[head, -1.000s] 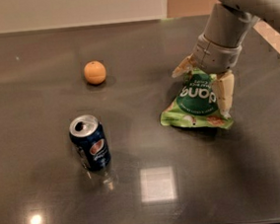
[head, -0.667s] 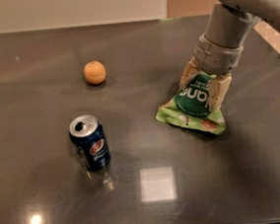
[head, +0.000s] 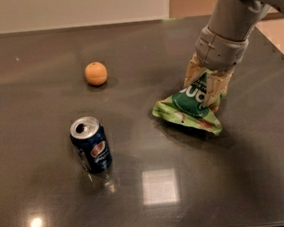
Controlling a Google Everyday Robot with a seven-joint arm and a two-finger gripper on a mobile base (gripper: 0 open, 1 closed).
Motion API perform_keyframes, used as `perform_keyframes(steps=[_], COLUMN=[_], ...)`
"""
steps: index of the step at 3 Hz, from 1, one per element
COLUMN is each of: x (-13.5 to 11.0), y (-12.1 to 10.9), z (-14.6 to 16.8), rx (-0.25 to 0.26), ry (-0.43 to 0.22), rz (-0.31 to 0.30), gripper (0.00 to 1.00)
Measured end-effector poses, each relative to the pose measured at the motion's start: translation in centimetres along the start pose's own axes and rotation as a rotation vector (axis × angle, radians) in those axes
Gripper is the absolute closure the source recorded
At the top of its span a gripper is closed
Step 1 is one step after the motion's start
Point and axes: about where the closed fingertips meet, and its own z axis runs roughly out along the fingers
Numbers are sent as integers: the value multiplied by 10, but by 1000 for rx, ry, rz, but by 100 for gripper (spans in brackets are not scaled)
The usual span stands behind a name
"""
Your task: Move green rice chip bag near pepsi can
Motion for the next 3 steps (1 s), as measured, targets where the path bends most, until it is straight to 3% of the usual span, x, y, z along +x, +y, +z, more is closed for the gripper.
perform_keyframes(steps=[1,3], x=[-23,-87], y=[1,14], z=[-14,-31], rx=[11,8], ry=[-39,-118], rz=[5,-69], gripper=[100,100])
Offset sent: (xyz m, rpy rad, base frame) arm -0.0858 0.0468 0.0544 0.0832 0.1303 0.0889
